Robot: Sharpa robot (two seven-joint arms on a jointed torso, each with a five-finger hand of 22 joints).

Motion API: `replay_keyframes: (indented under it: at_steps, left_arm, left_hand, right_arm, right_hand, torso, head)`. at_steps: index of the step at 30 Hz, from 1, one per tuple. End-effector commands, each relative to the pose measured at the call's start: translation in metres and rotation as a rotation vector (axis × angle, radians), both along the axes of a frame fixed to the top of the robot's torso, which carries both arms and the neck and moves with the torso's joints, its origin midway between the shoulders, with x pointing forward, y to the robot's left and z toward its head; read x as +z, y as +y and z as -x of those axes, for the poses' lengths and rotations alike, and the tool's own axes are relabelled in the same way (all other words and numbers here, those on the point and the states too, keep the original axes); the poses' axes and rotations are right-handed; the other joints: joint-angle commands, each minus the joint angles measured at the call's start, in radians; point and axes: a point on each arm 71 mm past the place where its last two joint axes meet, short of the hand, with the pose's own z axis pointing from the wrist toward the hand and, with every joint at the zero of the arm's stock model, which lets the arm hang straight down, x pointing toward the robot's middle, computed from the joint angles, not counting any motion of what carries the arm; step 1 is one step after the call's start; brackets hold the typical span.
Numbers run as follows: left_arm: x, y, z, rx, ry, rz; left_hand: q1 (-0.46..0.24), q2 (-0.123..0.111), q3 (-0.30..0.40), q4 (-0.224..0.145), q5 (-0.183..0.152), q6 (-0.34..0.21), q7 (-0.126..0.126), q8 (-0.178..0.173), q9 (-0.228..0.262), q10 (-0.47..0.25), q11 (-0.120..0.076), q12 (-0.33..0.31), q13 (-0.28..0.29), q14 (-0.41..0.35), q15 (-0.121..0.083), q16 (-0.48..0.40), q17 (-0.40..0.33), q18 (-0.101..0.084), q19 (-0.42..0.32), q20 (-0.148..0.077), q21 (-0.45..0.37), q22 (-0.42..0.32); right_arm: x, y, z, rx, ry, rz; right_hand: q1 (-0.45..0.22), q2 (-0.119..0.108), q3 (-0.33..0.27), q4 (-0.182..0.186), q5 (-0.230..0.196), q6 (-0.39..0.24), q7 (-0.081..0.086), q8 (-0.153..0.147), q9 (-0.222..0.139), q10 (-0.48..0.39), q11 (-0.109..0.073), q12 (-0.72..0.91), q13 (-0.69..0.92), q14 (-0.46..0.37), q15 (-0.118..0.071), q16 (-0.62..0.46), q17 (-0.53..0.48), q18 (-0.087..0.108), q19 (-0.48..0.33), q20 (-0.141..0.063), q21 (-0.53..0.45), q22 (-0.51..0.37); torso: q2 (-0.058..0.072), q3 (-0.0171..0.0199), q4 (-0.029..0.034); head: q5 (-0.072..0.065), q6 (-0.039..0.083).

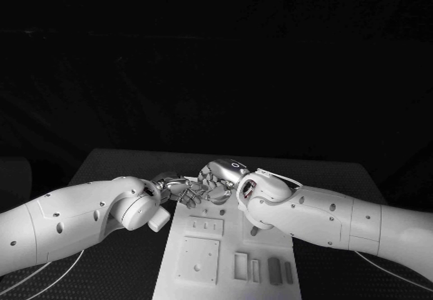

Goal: Assemble the parts on the task board

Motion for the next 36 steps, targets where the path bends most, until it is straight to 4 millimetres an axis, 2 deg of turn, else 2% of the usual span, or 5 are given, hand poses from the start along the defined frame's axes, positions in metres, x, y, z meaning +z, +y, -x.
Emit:
replay_keyframes:
  at_steps: [1, 9, 13, 16, 36]
  left_arm:
    - [0.0016, -0.0032, 0.0004, -0.018, -0.009, 0.005]
    - [0.0017, -0.0002, 0.0001, -0.015, -0.011, 0.006]
    - [0.0014, 0.0006, 0.0003, -0.023, -0.006, 0.006]
    - [0.0012, 0.001, 0.0004, -0.027, -0.003, 0.005]
    - [-0.0005, -0.0006, 0.0001, -0.046, 0.004, -0.011]
  left_hand:
    - [-0.007, 0.014, -0.002, 0.0, 0.011, 0.009, -0.002, 0.003, 0.002, 0.008, -0.003, 0.006, 0.003, 0.001, -0.008, 0.006, 0.001, 0.003, 0.001, -0.005, 0.006, 0.015]
    - [0.016, 0.076, 0.024, -0.01, 0.038, 0.024, -0.008, 0.004, 0.005, 0.019, -0.008, 0.009, 0.014, 0.004, -0.01, 0.013, 0.002, 0.0, -0.001, -0.007, 0.006, 0.015]
    - [0.022, 0.08, 0.035, -0.012, 0.038, 0.03, -0.01, 0.006, 0.007, 0.024, -0.011, 0.012, 0.018, 0.005, -0.011, 0.015, 0.002, -0.002, -0.001, -0.007, 0.005, 0.015]
    - [0.016, 0.082, 0.044, -0.01, 0.079, 0.054, -0.019, 0.015, 0.016, 0.046, -0.02, 0.025, 0.031, 0.019, -0.018, 0.033, 0.01, -0.008, -0.001, -0.012, 0.005, 0.015]
    - [0.037, 0.093, 0.057, -0.044, 0.083, 0.071, -0.028, 0.021, 0.033, 0.05, -0.027, 0.048, 0.054, 0.02, -0.025, 0.057, 0.018, -0.019, -0.004, -0.02, 0.005, 0.016]
  right_arm:
    - [-0.0013, 0.0019, 0.001, 0.016, 0.005, 0.01]
    - [-0.0032, -0.0019, -0.0013, 0.005, 0.009, 0.018]
    - [-0.0034, -0.003, -0.0016, 0.004, 0.009, 0.019]
    - [-0.0034, -0.0031, -0.0016, 0.005, 0.009, 0.019]
    - [-0.0031, 0.0019, 0.0014, 0.027, 0.014, 0.007]
  right_hand:
    - [0.002, 0.001, -0.001, 0.007, 0.006, 0.012, 0.004, 0.003, -0.001, 0.006, 0.001, 0.004, 0.002, -0.002, -0.007, 0.003, 0.002, 0.011, 0.006, -0.003, 0.007, 0.016]
    - [0.002, 0.001, -0.001, 0.007, 0.006, 0.012, 0.004, 0.003, -0.001, 0.006, 0.001, 0.004, 0.002, -0.001, -0.007, 0.003, 0.002, 0.011, 0.006, -0.003, 0.007, 0.016]
    - [0.001, 0.002, -0.002, 0.007, 0.006, 0.012, 0.004, 0.003, -0.001, 0.006, 0.001, 0.004, 0.002, -0.001, -0.007, 0.003, 0.002, 0.011, 0.006, -0.003, 0.007, 0.016]
    - [0.001, 0.002, -0.002, 0.007, 0.006, 0.012, 0.004, 0.003, -0.001, 0.006, 0.001, 0.004, 0.002, -0.001, -0.007, 0.003, 0.002, 0.011, 0.006, -0.003, 0.008, 0.016]
    - [0.001, 0.003, -0.002, 0.007, 0.007, 0.012, 0.003, 0.002, 0.0, 0.006, 0.001, 0.004, 0.002, -0.001, -0.008, 0.003, 0.002, 0.011, 0.006, -0.004, 0.008, 0.016]
  torso:
    - [0.0, -0.0004, -0.0003]
    - [0.0, -0.0002, -0.0007]
    - [0.0, -0.0007, -0.001]
    - [0.0, -0.0012, 0.0012]
    - [0.0, -0.0009, 0.0]
  head:
    - [0.0, -0.001]
    - [-0.001, -0.003]
    - [-0.003, -0.005]
    - [-0.004, -0.005]
    - [-0.002, -0.01]
